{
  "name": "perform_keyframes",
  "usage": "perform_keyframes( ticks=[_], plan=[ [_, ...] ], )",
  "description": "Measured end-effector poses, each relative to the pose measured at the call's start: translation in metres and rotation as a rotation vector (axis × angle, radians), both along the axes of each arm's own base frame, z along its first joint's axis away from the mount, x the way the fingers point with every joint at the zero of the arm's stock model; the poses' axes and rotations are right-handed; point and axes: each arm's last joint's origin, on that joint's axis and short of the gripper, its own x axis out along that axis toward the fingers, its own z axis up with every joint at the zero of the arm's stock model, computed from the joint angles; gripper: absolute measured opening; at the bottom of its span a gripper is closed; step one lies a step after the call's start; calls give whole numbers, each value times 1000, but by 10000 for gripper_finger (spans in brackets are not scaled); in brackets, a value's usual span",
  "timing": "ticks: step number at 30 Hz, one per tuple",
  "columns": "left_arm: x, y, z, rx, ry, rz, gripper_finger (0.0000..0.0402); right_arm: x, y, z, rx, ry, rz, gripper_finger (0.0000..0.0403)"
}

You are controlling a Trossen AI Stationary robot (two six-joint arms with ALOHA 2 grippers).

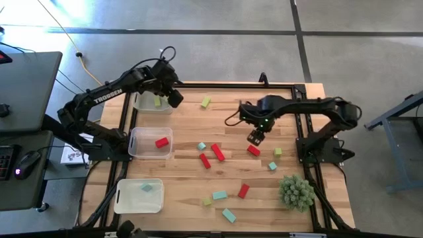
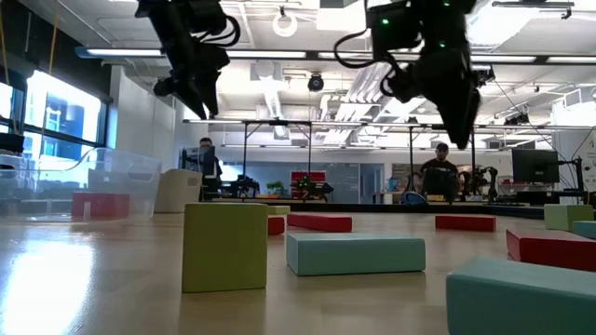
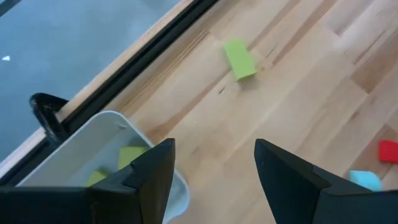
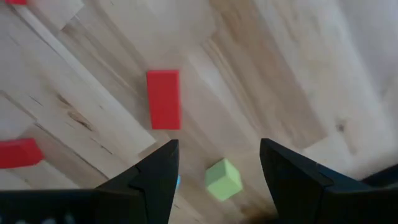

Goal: Sort & place blocks by color
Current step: Put the red block into the transparent bin

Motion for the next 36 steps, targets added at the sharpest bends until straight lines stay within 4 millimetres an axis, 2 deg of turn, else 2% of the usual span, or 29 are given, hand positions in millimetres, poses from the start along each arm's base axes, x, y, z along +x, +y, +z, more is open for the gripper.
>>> perform_keyframes(
  ticks=[7,12,23,36],
  plan=[
    [16,-15,1,-23,-49,1,211,-17,4,-10,-3,-40,-83,213],
    [28,-31,1,-57,-80,3,211,-17,8,-21,-3,-55,-77,213],
    [50,-67,1,-129,-133,-9,211,-10,36,-49,-12,-161,-12,213],
    [63,-97,1,-181,-169,-5,211,-19,54,-82,-75,-198,30,213]
  ],
)
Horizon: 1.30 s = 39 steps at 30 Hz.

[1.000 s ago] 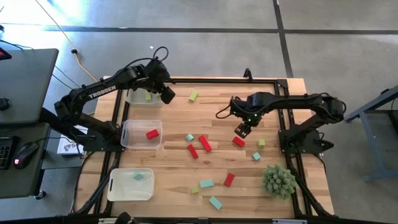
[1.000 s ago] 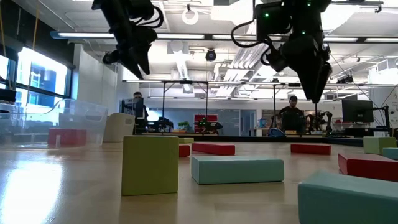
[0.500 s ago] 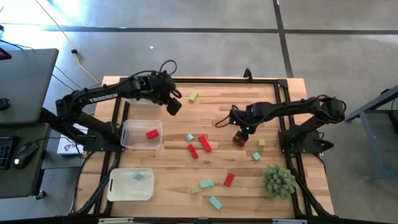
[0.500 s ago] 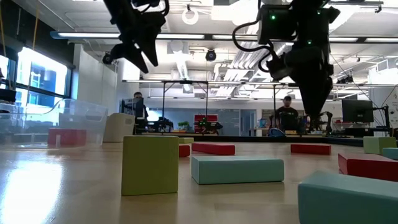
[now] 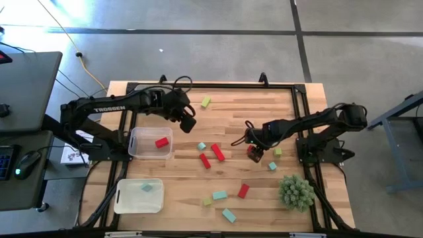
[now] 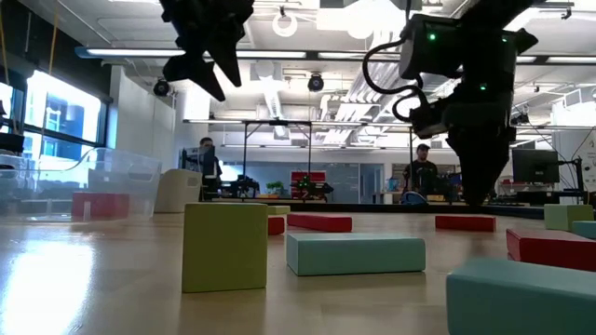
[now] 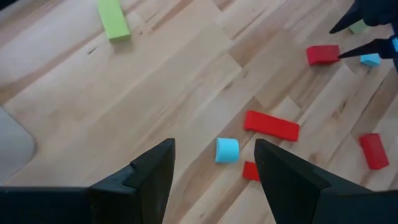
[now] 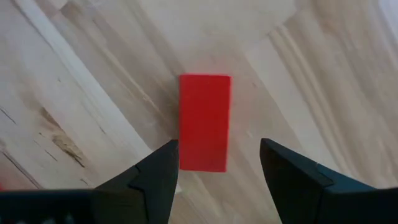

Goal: Sort & place blocks by color
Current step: Put the red block into the transparent bin

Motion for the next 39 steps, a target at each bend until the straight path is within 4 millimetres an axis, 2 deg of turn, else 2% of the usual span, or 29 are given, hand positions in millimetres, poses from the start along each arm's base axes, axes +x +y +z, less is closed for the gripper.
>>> perform_keyframes(
  ticks=[7,14,23,26,31,39],
  plan=[
    [3,-9,0,-5,-3,-22,211,-3,8,-10,-21,-26,21,213],
    [4,-13,0,-4,-3,-40,211,-1,7,-16,-49,-17,-2,213],
    [4,-13,0,17,3,-27,211,4,9,-38,-52,81,-24,210],
    [4,-13,0,17,2,-26,211,4,11,-38,-50,79,-48,187],
    [6,-12,1,0,-25,11,211,3,11,-35,-30,72,-78,110],
    [12,-11,5,28,-98,-14,211,-2,11,-21,49,22,-55,106]
  ],
)
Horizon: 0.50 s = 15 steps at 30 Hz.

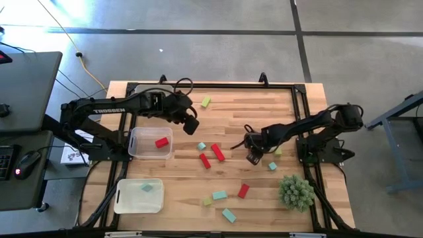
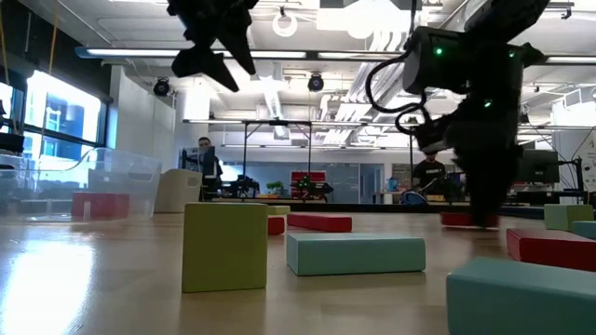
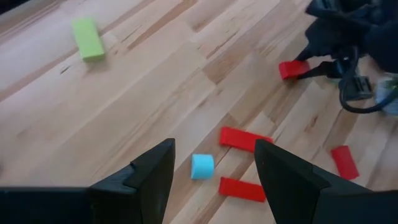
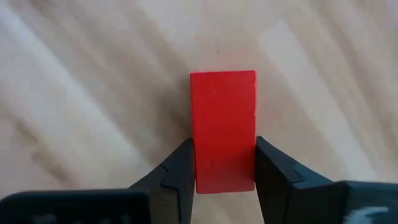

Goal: Sort & place blocks by color
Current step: Put the red block into the transparent bin

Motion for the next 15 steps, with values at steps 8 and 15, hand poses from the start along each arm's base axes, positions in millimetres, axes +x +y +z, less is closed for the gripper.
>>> perform_keyframes(
  ticks=[8,15],
  plan=[
    [8,-6,5,62,-56,-87,211,0,-3,37,123,-247,22,106],
    [19,-24,12,209,-112,-297,211,9,-6,70,204,-553,60,106]
  ],
)
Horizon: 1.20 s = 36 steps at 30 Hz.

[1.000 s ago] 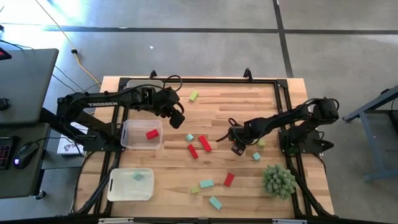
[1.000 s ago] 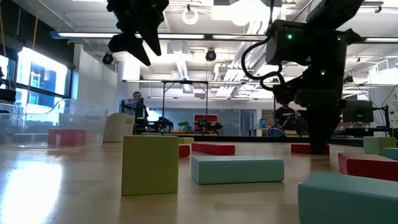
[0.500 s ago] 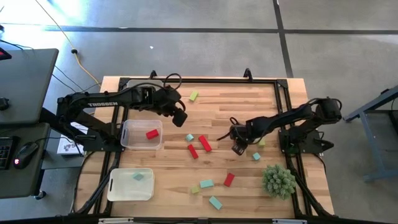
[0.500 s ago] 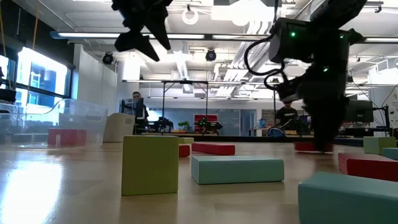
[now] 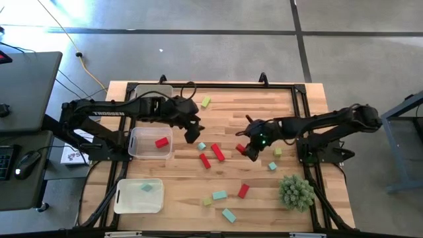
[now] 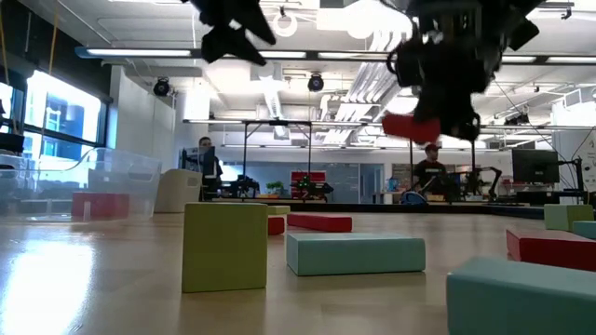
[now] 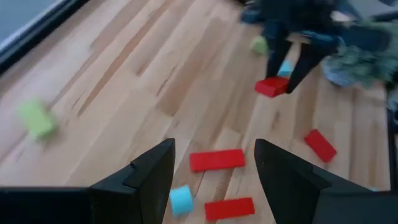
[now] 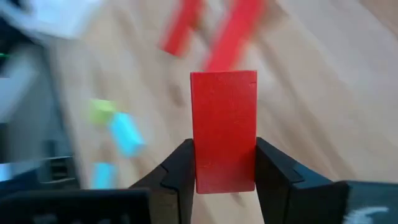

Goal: Sort & place blocks by color
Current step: Put the red block into the transparent bin

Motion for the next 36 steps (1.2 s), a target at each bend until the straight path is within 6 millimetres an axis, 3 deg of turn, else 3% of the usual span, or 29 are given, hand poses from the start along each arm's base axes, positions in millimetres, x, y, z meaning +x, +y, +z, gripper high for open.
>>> perform_keyframes(
  ticks=[8,15,24,36],
  plan=[
    [13,-25,12,163,-122,-202,211,16,-2,31,95,-350,98,106],
    [18,-40,19,196,-200,-296,211,24,-3,57,150,-629,160,106],
    [24,-45,31,204,-345,-324,211,25,-1,80,214,-832,195,106],
    [30,-48,58,196,-644,-364,211,19,-1,111,164,-1176,240,106]
  ],
)
